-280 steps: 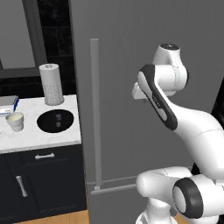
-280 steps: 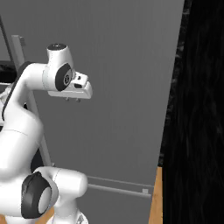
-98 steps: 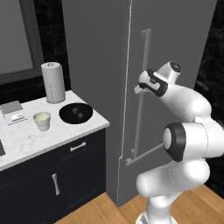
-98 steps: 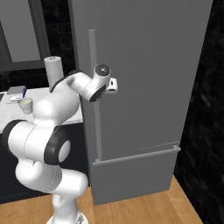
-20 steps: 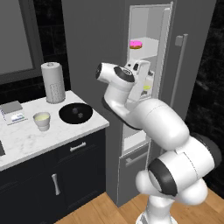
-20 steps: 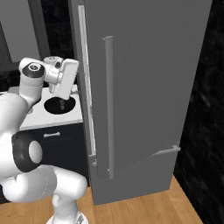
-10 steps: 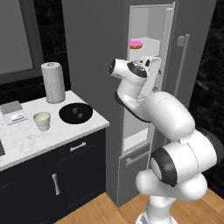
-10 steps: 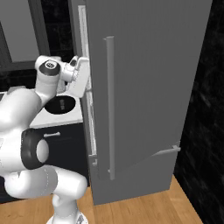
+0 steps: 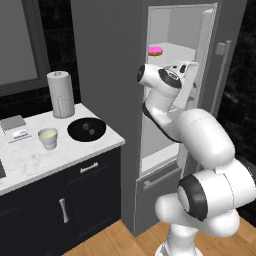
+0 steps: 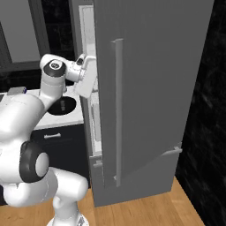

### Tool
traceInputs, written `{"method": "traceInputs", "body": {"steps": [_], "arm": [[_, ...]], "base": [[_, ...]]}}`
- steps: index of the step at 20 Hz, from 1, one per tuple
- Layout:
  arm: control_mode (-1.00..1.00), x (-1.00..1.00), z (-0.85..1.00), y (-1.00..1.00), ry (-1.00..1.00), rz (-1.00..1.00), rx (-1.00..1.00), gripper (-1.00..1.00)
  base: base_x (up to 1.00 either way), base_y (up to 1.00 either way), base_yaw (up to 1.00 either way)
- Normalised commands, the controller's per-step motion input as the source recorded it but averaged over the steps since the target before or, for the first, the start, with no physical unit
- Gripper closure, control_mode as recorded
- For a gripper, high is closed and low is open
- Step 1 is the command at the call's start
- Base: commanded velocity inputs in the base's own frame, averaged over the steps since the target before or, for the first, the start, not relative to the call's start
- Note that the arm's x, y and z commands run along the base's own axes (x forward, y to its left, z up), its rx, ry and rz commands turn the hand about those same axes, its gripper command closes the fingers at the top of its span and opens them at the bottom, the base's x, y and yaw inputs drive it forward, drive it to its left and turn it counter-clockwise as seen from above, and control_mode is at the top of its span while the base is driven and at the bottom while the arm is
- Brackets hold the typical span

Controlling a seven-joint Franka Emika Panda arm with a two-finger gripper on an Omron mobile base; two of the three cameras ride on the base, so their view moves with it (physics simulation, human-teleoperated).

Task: Grab a lemon wedge from the fridge and one ice cube from the ice bowl, and put them in the glass of lemonade.

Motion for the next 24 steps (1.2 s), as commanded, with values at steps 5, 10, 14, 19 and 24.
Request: {"method": "traceInputs", "body": {"steps": [5, 10, 14, 19, 24], "arm": [[-1.0, -0.18, -0.07, -1.0, 0.0, -0.06, 0.0, -1.0], [-1.0, -0.15, -0.05, -1.0, 0.0, -0.06, 0.01, -1.0], [-1.0, -0.07, 0.0, -1.0, 0.01, -0.07, 0.0, -1.0], [-1.0, -0.03, 0.0, -1.0, 0.03, -0.08, 0.01, -1.0], [-1.0, -0.02, 0.06, -0.69, 0.01, -0.04, 0.02, -1.0]], "base": [[0.0, 0.0, 0.0], [0.0, 0.0, 0.0], [0.0, 0.0, 0.0], [0.0, 0.0, 0.0], [0.0, 0.0, 0.0]]}}
